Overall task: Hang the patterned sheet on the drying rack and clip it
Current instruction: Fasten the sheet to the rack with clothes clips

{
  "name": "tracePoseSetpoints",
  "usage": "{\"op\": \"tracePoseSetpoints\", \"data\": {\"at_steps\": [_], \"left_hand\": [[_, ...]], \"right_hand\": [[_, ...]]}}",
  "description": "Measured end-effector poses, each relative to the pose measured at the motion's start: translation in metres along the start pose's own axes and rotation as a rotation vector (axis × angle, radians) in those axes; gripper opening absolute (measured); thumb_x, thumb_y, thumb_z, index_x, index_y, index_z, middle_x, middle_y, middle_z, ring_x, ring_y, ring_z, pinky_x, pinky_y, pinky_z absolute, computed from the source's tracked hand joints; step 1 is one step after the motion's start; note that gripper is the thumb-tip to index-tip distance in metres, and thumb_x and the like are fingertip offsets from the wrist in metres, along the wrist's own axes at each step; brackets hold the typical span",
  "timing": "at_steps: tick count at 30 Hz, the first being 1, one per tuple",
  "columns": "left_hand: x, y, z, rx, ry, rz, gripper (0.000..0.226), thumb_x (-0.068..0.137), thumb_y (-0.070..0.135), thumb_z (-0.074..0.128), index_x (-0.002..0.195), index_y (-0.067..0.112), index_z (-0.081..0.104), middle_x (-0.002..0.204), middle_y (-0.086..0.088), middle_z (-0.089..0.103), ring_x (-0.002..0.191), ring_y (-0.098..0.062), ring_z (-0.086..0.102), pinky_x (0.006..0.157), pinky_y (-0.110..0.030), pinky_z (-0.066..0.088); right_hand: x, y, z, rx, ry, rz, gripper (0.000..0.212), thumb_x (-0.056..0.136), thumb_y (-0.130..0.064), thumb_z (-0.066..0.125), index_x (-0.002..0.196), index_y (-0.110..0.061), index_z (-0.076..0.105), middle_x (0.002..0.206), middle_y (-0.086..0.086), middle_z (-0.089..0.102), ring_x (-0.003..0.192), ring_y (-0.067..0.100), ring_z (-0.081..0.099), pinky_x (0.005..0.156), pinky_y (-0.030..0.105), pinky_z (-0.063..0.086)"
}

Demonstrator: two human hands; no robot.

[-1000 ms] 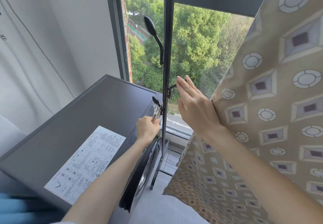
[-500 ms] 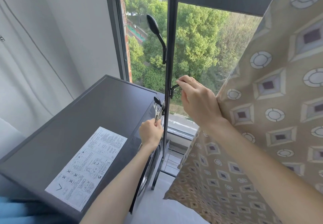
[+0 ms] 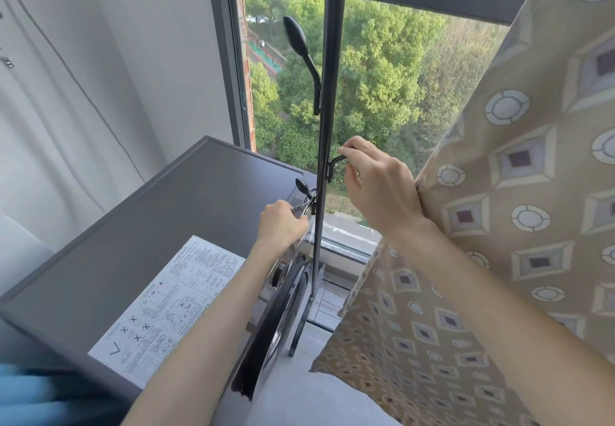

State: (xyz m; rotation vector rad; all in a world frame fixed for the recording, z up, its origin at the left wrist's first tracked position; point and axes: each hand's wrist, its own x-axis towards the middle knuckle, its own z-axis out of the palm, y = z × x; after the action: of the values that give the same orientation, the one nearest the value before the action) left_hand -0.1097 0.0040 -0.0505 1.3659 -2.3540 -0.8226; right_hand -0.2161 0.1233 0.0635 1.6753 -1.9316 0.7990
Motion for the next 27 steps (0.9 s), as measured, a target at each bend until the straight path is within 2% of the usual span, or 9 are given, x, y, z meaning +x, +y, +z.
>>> {"op": "tracePoseSetpoints", "data": {"at_steps": [3,6,8,10,15,17,20,22,27], "left_hand": [[0.007,0.003,0.0,0.058,-0.137,0.062,0.029,0.084,0.03,0.053,0.086,0.002,0.062,0.086,-0.011,0.065,0.086,-0.032,0.061,0.075,-0.034,0.047],[0.009,0.004,0.009,0.12,-0.212,0.08,0.034,0.094,0.033,0.041,0.105,0.005,0.055,0.108,-0.013,0.06,0.098,-0.031,0.056,0.08,-0.036,0.044],[0.011,0.004,0.012,0.038,-0.242,0.052,0.033,0.096,0.032,0.039,0.11,0.006,0.053,0.113,-0.012,0.059,0.102,-0.031,0.055,0.081,-0.035,0.041],[0.011,0.002,0.013,-0.074,-0.268,0.016,0.03,0.097,0.031,0.039,0.108,0.007,0.053,0.111,-0.012,0.06,0.099,-0.03,0.055,0.08,-0.035,0.04],[0.004,0.004,0.014,0.066,-0.138,0.084,0.036,0.1,0.032,0.028,0.104,0.003,0.05,0.107,-0.016,0.059,0.09,-0.032,0.054,0.074,-0.037,0.038],[0.004,0.009,0.016,-0.008,-0.145,0.039,0.041,0.1,0.034,0.026,0.106,0.002,0.051,0.107,-0.017,0.06,0.09,-0.031,0.053,0.075,-0.037,0.038],[0.008,0.013,0.013,-0.156,-0.2,-0.027,0.044,0.1,0.037,0.026,0.106,0.002,0.052,0.108,-0.017,0.06,0.09,-0.029,0.053,0.077,-0.037,0.038],[0.008,0.009,0.008,-0.102,-0.202,0.014,0.039,0.099,0.038,0.028,0.1,0.006,0.05,0.105,-0.015,0.06,0.088,-0.029,0.053,0.074,-0.036,0.038],[0.003,-0.008,-0.007,0.073,-0.137,0.113,0.034,0.098,0.039,0.032,0.093,0.009,0.048,0.094,-0.007,0.055,0.081,-0.027,0.05,0.071,-0.037,0.039]], "right_hand": [[-0.001,0.004,-0.001,0.017,-0.007,0.023,0.021,0.087,-0.001,0.055,0.104,-0.003,0.068,0.108,0.001,0.066,0.069,0.019,0.064,0.056,0.036,0.056],[-0.002,0.007,-0.003,0.019,-0.009,0.018,0.021,0.087,0.0,0.055,0.104,-0.003,0.068,0.108,0.001,0.066,0.067,0.018,0.063,0.055,0.035,0.056],[-0.001,0.009,-0.004,0.022,-0.01,0.006,0.022,0.087,0.001,0.055,0.104,-0.002,0.068,0.108,0.002,0.066,0.066,0.018,0.063,0.054,0.036,0.056],[-0.001,0.009,-0.004,0.023,-0.017,-0.004,0.022,0.087,0.001,0.055,0.104,-0.002,0.068,0.11,0.003,0.066,0.066,0.019,0.063,0.054,0.035,0.056],[0.0,0.01,0.002,0.002,-0.052,0.019,0.014,0.085,-0.003,0.062,0.099,-0.004,0.066,0.118,0.003,0.063,0.064,0.023,0.064,0.053,0.036,0.055],[0.002,0.009,0.006,0.019,-0.057,-0.007,0.011,0.084,0.0,0.062,0.094,-0.002,0.065,0.113,0.007,0.063,0.063,0.025,0.063,0.051,0.038,0.054],[0.009,0.011,0.01,0.035,-0.069,0.029,0.027,0.087,-0.001,0.06,0.114,-0.004,0.063,0.108,0.011,0.064,0.069,0.027,0.065,0.056,0.04,0.055],[0.011,0.015,0.011,0.055,-0.083,0.076,0.029,0.09,-0.006,0.059,0.119,-0.006,0.062,0.097,0.012,0.064,0.066,0.028,0.062,0.056,0.042,0.054],[0.007,0.021,0.013,0.099,-0.091,0.073,0.016,0.092,-0.007,0.057,0.102,-0.005,0.07,0.089,0.012,0.06,0.066,0.028,0.061,0.056,0.043,0.053]]}}
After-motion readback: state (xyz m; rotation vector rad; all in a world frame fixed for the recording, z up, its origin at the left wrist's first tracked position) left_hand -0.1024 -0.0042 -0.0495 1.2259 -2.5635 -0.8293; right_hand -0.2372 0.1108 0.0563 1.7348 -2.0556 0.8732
